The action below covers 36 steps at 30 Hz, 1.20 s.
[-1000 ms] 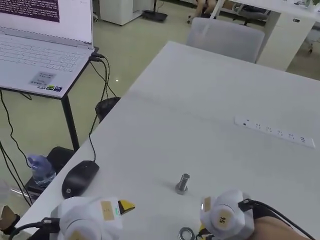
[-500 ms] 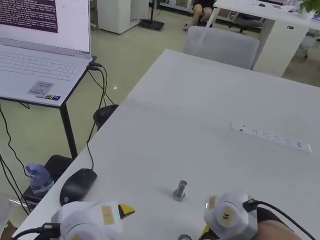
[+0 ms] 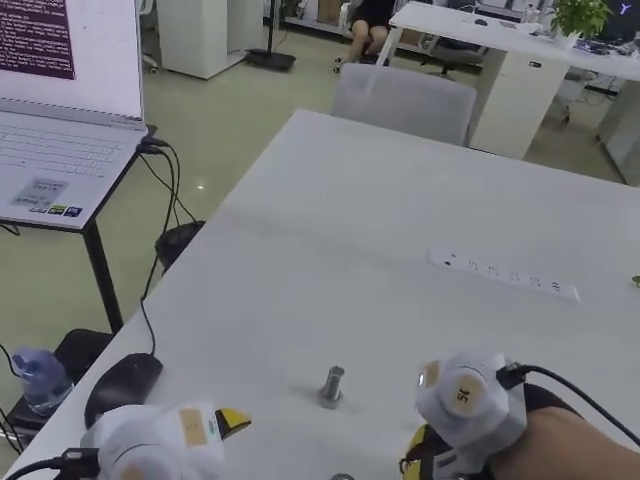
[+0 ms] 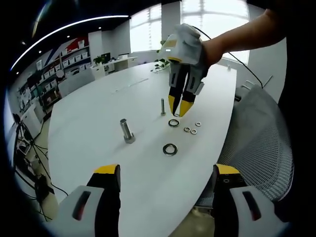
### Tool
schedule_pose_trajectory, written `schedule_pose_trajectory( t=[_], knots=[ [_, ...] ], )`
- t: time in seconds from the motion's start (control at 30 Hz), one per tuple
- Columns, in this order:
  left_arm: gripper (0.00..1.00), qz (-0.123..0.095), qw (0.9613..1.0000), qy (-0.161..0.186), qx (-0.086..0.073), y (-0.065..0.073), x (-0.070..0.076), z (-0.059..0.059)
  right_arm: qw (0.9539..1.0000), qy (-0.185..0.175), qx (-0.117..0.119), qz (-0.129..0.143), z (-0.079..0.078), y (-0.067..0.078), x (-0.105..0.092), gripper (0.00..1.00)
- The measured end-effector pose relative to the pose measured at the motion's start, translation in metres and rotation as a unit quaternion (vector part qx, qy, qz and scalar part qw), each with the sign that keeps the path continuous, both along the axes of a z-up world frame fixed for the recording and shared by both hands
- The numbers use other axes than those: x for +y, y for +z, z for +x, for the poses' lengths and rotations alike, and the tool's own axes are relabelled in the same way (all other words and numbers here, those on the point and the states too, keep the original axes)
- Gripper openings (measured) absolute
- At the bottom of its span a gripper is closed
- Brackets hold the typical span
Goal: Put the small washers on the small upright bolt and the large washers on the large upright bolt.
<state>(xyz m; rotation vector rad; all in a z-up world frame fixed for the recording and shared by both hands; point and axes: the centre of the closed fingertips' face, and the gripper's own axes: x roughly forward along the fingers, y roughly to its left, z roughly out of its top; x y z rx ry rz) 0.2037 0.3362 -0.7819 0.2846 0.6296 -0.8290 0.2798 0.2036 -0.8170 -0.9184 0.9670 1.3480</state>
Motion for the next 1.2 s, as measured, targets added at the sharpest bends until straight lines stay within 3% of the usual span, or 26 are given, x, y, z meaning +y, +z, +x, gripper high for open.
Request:
schedule_pose_trajectory(
  t=[0.27,0.47,0.9,1.2],
  knots=[
    [0.78,0.003,1.0000,-0.001,-0.002,-0.001,0.002,0.007,0.9997,-0.021,-0.014,0.005,0.019,0.024,-0.017,0.13],
    [0.81,-0.006,1.0000,0.006,-0.001,-0.002,0.003,0.010,0.9992,-0.035,-0.021,0.001,0.031,0.033,-0.028,0.12],
    [0.87,-0.013,0.9998,0.015,0.002,-0.003,0.003,0.012,0.9982,-0.053,-0.028,-0.002,0.051,0.030,-0.039,0.12],
    [0.90,-0.017,0.9996,0.020,0.008,-0.006,0.004,0.014,0.9972,-0.068,-0.031,-0.008,0.069,0.021,-0.041,0.12]
  ],
)
